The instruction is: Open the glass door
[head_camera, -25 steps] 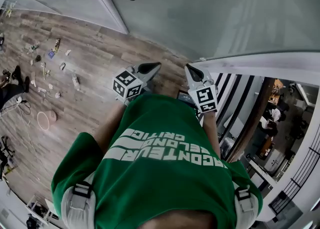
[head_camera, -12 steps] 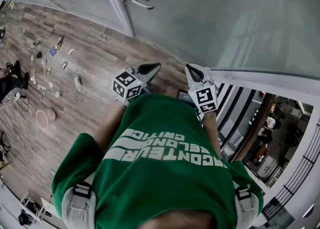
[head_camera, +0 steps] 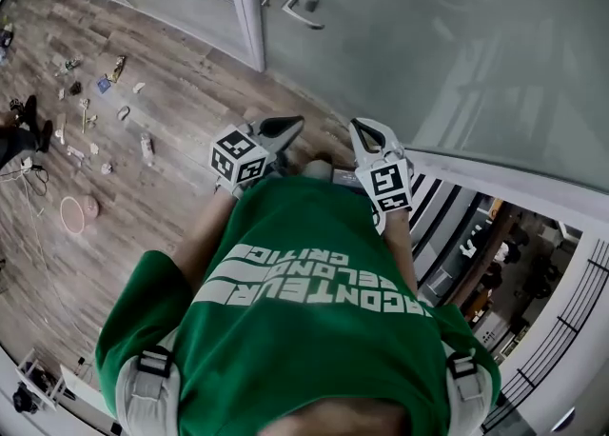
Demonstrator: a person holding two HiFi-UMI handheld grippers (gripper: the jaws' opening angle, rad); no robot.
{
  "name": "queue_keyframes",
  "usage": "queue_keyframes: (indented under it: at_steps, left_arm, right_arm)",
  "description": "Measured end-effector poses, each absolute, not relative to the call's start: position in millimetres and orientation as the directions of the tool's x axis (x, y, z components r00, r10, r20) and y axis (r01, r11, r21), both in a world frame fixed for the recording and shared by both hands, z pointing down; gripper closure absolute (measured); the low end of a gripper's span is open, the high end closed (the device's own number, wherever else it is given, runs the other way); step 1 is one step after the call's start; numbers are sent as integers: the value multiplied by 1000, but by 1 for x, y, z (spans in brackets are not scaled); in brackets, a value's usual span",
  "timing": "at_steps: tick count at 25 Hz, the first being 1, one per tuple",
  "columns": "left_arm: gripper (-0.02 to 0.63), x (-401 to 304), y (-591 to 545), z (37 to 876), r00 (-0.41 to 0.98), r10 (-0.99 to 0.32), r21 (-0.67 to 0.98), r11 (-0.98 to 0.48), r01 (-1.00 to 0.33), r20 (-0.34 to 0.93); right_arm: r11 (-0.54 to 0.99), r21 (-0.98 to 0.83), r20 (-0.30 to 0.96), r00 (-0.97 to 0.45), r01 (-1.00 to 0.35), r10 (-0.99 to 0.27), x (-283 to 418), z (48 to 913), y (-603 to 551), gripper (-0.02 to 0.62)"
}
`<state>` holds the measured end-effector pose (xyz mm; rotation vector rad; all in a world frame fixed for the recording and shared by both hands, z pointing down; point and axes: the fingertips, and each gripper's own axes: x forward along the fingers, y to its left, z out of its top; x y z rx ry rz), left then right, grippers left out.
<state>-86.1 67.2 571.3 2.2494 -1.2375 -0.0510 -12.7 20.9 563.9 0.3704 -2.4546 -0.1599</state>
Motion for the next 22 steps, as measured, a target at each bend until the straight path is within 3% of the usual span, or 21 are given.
queue_keyframes:
  at_steps: [12,22]
  left_arm:
    - [589,-144,50,574,436,-869,505,-275,-818,233]
    - [589,-173,12,557,402,-885,473,-257,-843,236]
  right_arm:
    - [974,214,569,-800,-76,-188,-83,565,-19,603]
    - [975,217,546,-824,-38,-154,-126,552,-58,601]
